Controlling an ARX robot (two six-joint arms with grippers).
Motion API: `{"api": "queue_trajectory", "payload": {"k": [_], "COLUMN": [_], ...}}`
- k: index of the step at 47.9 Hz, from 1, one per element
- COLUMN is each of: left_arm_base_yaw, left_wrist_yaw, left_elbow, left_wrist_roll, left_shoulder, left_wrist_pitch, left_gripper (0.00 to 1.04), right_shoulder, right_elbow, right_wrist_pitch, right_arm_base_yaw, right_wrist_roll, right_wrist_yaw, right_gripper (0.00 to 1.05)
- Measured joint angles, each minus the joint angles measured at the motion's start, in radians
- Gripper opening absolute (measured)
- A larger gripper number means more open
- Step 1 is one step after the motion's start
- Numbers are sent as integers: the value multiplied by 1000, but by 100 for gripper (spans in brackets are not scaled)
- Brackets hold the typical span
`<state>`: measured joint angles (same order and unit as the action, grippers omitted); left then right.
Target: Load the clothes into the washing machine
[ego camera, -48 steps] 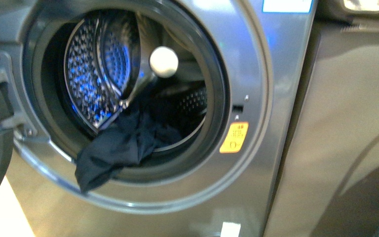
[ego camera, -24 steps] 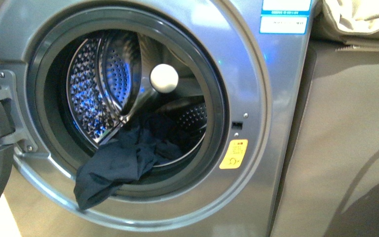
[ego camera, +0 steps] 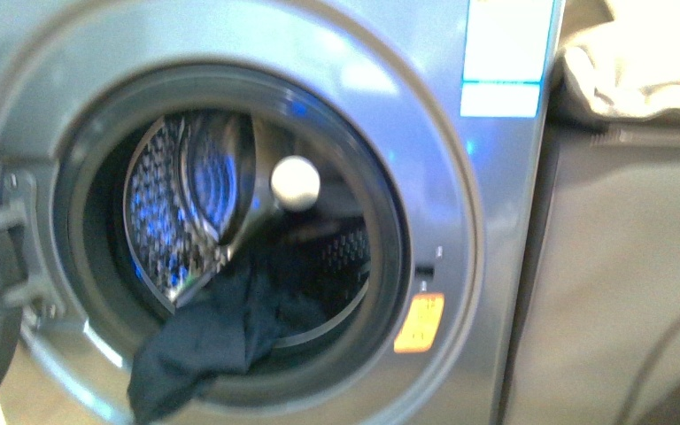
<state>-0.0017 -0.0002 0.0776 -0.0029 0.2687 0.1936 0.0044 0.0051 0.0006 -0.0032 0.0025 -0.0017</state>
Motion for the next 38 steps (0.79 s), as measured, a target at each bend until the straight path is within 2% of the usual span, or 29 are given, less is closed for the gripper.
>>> {"api": "queue_trajectory", "payload": {"k": [14,17,19,38], "left_arm_base_yaw": [0,0,0,0], "left_wrist_yaw": [0,0,1,0], "left_elbow": [-37,-58,-68,-68], "left_wrist_roll": [0,0,0,0], "left_shoulder": [-82,-200,-248,-265], "left_wrist_pitch": [-45,-166,-194,-193], "left_gripper": [4,4,4,4], "right_shoulder": [0,0,0,0], "right_elbow": [0,0,0,0], "right_wrist_pitch": [0,0,0,0], "right_arm_base_yaw": [0,0,0,0], "right_wrist_roll": [0,0,0,0], "right_wrist_yaw": [0,0,1,0], "right_gripper": [2,2,2,2]}}
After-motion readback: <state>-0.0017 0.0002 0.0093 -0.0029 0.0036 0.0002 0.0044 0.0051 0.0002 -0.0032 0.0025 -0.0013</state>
